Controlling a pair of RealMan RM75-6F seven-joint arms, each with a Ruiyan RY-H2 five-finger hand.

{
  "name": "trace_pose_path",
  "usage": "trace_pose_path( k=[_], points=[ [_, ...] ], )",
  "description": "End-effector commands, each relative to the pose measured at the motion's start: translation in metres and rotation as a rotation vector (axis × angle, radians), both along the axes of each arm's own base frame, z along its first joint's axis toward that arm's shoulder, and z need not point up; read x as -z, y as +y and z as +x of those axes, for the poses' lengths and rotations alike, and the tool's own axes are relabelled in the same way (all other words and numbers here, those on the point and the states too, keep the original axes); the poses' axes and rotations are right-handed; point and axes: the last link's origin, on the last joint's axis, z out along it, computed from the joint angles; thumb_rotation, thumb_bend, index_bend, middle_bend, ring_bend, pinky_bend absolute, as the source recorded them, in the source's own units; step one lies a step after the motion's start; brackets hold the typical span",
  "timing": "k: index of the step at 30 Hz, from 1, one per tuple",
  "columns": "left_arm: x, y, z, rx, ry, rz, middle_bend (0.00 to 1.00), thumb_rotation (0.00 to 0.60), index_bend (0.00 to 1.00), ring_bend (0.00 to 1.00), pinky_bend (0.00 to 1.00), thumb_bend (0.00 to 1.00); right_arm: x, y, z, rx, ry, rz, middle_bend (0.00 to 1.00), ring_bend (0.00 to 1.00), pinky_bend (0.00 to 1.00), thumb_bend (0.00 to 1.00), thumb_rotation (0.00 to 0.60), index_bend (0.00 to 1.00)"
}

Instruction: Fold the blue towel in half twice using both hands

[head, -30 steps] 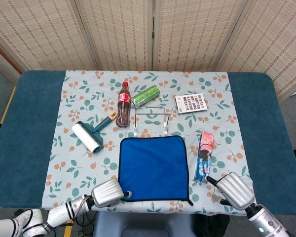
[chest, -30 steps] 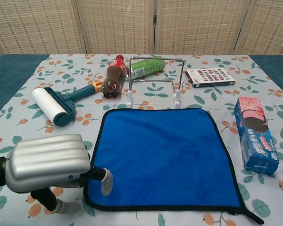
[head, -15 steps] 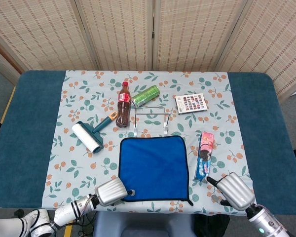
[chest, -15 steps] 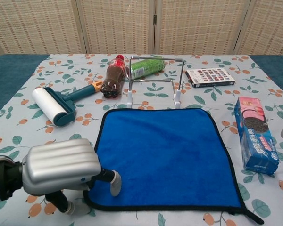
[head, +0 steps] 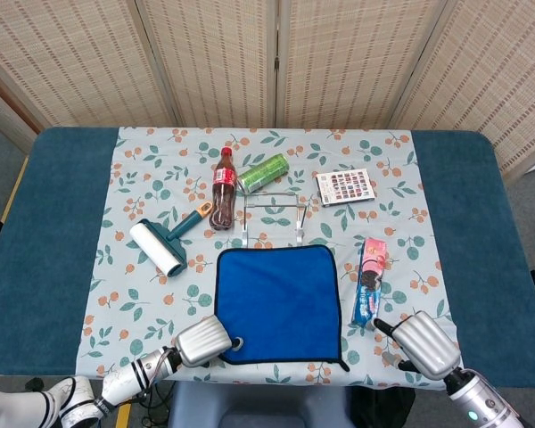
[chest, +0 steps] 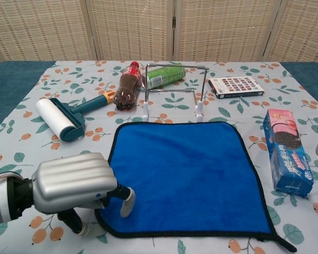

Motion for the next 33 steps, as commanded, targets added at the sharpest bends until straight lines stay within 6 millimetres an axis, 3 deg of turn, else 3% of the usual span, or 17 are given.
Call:
trace_pose_path(
  k=[1,8,16,33],
  points=[
    [0.000,0.000,0.000,-0.002,0.004,-0.003,1.00,0.600,0.48,0.88,1.00,0.31,0.000,0.000,0.000,0.001,-0.001,0.000,0.88,0.88,0.99,0.22,0.600,0.35],
    [0.001,-0.001,0.002,-0.009,-0.002,-0.020,1.00,0.600,0.53,0.88,1.00,0.45,0.000,-0.002,0.000,-0.002,-0.006,0.000,0.88,0.88,0.99,0.22,0.600,0.35],
    [0.001,-0.001,0.006,-0.026,-0.033,-0.040,1.00,0.600,0.57,0.88,1.00,0.49,0.008,0.000,0.005,-0.038,-0.011,0.039,0.88,0.88,0.99,0.25,0.600,0.36],
    [0.003,0.001,0.009,-0.045,-0.080,-0.054,1.00,0.600,0.67,0.92,1.00,0.55,0.070,0.005,0.007,-0.087,0.024,0.203,0.89,0.89,1.00,0.23,0.600,0.43]
  ],
)
